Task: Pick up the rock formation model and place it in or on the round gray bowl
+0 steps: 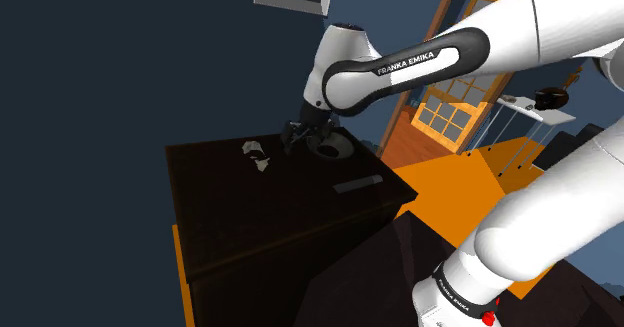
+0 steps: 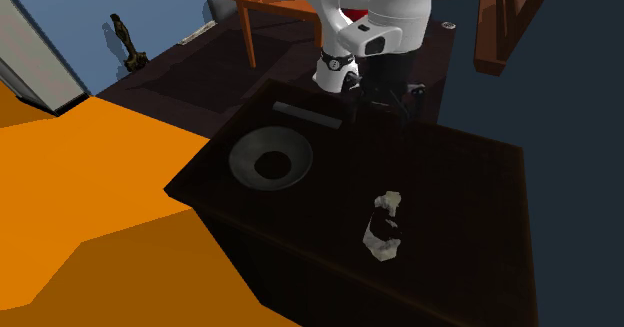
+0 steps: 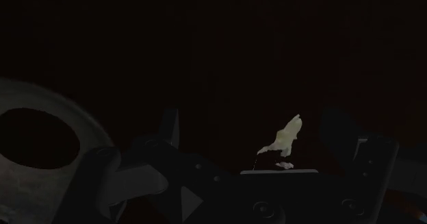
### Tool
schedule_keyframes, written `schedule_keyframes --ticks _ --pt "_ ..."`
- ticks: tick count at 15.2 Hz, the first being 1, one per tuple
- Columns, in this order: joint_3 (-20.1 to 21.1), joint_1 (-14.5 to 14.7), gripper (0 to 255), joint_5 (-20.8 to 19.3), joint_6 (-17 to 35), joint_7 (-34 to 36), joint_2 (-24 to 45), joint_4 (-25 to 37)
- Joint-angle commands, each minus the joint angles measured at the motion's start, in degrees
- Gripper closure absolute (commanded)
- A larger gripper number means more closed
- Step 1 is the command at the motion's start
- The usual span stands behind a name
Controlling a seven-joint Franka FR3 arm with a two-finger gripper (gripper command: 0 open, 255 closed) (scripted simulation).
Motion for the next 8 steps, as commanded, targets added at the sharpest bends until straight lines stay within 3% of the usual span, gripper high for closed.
schedule_keyframes --ticks 1,8 --pt "1.08 -0.52 0 -2.19 3.76 3.78 4.24 1.8" --pt "1.26 0.35 0 -14.55 11.78 19.06 19.81 12.42"
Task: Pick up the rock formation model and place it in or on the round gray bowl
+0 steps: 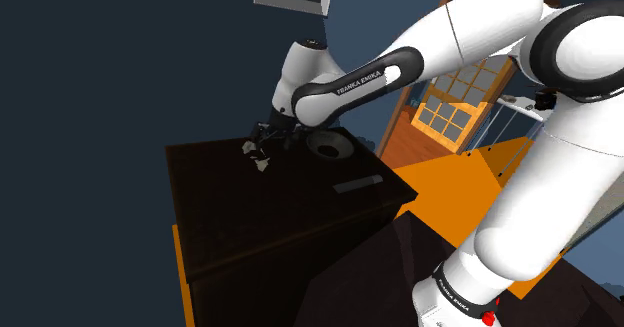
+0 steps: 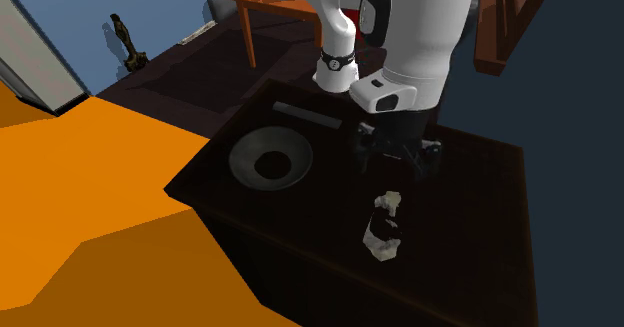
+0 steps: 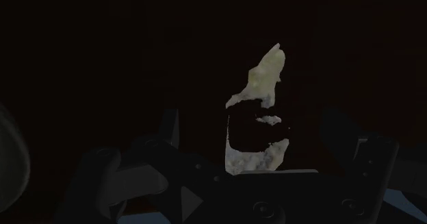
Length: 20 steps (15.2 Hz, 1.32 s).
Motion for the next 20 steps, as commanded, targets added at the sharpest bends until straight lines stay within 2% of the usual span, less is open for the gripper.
schedule_keyframes --ticks 1,4,12,19,20 --pt "-0.83 0.91 0 -3.75 1.86 4.41 4.36 3.36" --pt "-2.8 3.02 0 -8.27 3.29 9.84 10.36 9.12" --pt "-4.81 4.5 0 -11.25 6.69 11.86 15.7 10.83" --pt "-4.81 4.5 0 -11.24 6.69 11.85 15.69 10.82" --pt "-4.81 4.5 255 -11.24 6.69 11.85 15.69 10.82"
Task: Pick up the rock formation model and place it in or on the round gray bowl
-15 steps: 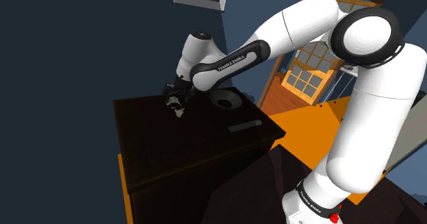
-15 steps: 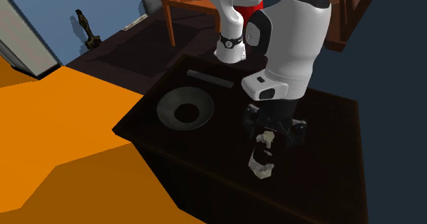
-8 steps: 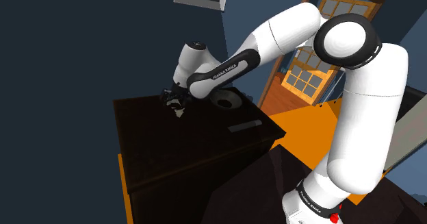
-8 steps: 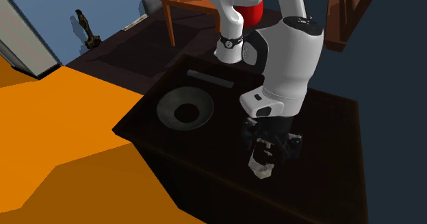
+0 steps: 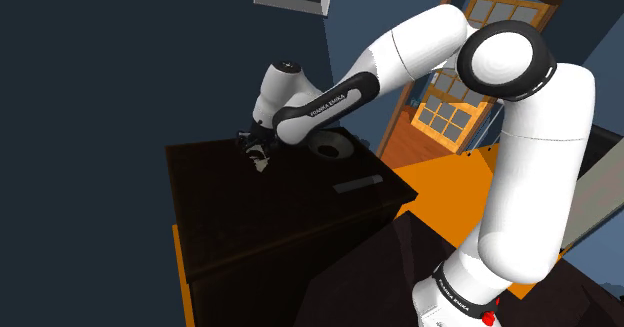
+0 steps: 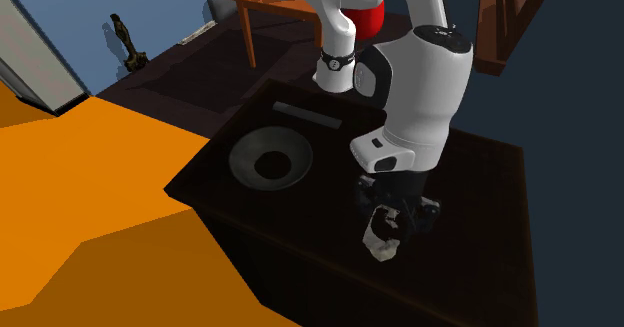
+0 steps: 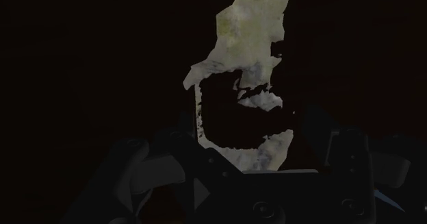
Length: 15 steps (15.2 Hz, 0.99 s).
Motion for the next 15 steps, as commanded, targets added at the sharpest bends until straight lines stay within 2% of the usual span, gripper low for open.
schedule_keyframes --ticks 1,9,15 --pt "0.02 0.03 255 0.01 0.02 0.0 0.14 -0.07" --pt "0.02 0.03 255 0.0 0.02 0.01 0.15 -0.07" --pt "1.43 -0.97 255 2.3 -3.48 -1.88 -2.9 0.54"
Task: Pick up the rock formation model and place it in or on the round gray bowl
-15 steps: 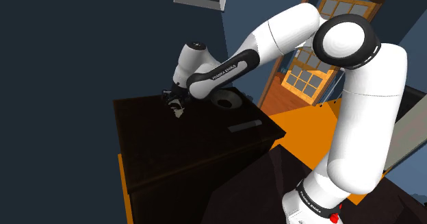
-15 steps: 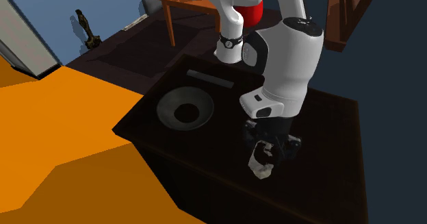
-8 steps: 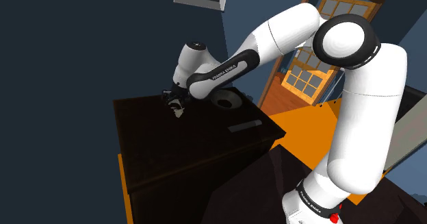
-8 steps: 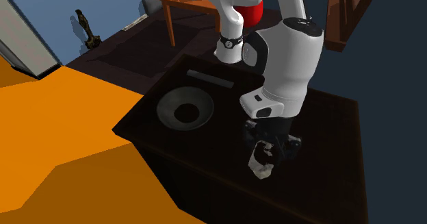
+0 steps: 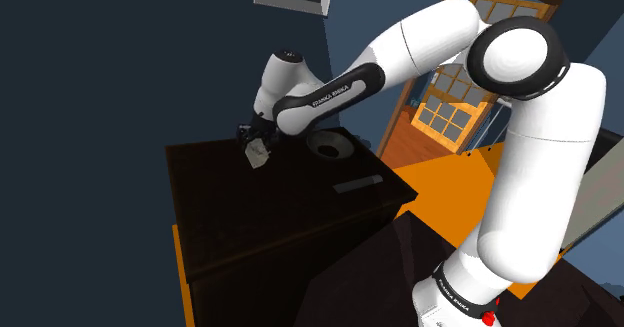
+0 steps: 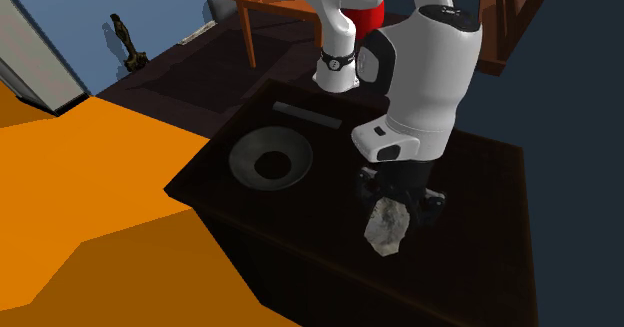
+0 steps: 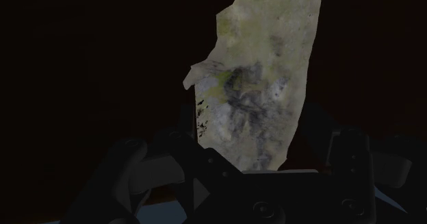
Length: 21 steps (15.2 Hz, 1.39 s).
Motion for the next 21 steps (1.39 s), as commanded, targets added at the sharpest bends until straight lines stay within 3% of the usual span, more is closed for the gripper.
schedule_keyframes --ticks 1,19,21 --pt "0.44 -0.18 255 0.71 -1.26 -0.46 -1.0 0.29" --pt "2.73 -1.73 255 6.22 -12.25 -4.91 -7.94 4.91" --pt "2.41 -3.76 255 8.21 -10.96 -8.06 -10.67 1.33"
